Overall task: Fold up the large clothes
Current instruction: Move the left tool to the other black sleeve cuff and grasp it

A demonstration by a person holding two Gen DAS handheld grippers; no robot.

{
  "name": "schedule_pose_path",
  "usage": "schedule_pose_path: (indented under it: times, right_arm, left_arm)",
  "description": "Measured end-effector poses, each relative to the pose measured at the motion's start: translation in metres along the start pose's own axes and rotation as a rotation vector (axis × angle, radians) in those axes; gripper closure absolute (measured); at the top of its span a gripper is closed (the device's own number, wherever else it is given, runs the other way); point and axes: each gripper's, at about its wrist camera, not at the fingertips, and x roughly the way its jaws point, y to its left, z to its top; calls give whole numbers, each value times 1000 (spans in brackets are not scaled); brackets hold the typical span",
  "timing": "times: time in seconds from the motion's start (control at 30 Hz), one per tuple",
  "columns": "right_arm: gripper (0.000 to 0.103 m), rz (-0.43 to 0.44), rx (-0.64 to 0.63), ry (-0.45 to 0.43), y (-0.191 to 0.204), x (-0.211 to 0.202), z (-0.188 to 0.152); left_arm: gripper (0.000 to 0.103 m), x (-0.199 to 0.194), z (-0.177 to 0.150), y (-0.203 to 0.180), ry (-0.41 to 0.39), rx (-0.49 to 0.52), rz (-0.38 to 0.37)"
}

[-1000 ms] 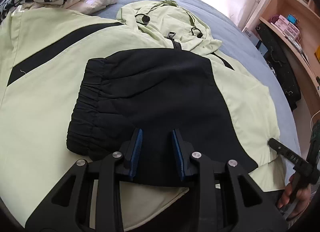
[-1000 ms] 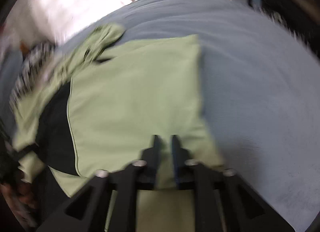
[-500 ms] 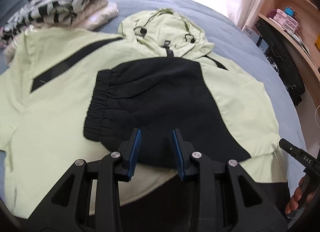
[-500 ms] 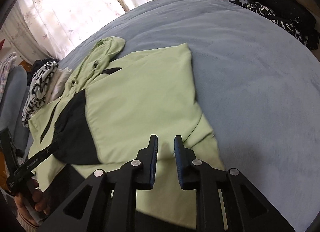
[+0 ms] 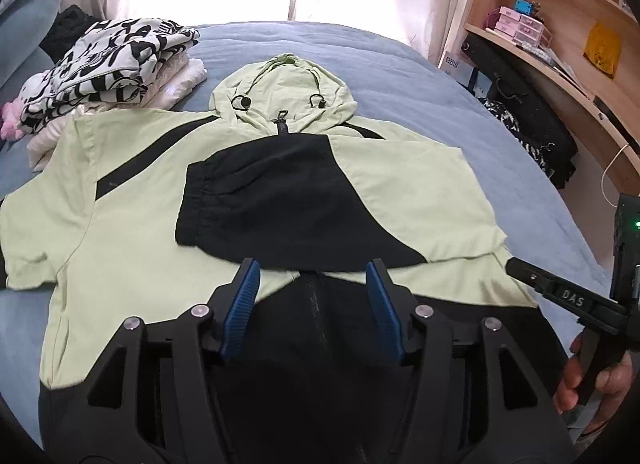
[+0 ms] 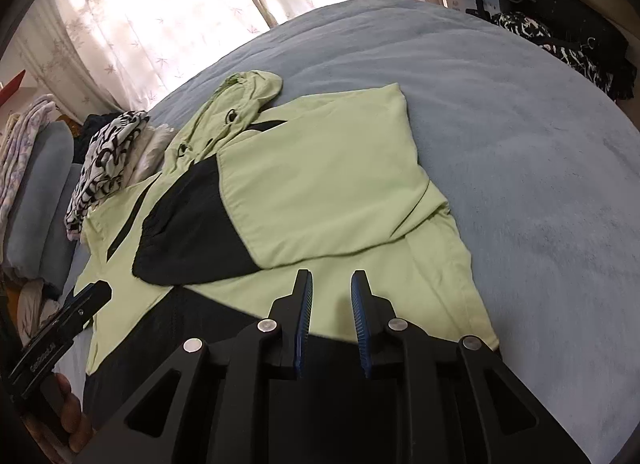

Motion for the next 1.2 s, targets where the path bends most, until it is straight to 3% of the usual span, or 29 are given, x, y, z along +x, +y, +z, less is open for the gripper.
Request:
schedule_pose_path:
  times: [0.07,0.2,0.5,0.77,0.97,1.2]
  right_arm:
    - [77,-11,-5,-5,3,-10,-9]
    - [50,-28,3,-21,3,-30,-27]
    - [49,-22,-62,-23,25,-77,-82]
    - [49,2,-225,-72,107,-124,-119]
    - [41,44,-349,-118,188,-151,-137]
    - [36,103,-423,-161,287,-155,-142]
  left_arm:
    - [48,-8,-6,-2,2,-9,-1]
    - [47,-21,-22,-4,24,-14,9]
    - [43,-62,-58,14,40,-33,64]
    - [43,-117,-69,75,-1,-105,118]
    - [43,-163,-69,143,-70,-188,179]
    - [43,-191,-78,225,-106,-279,240]
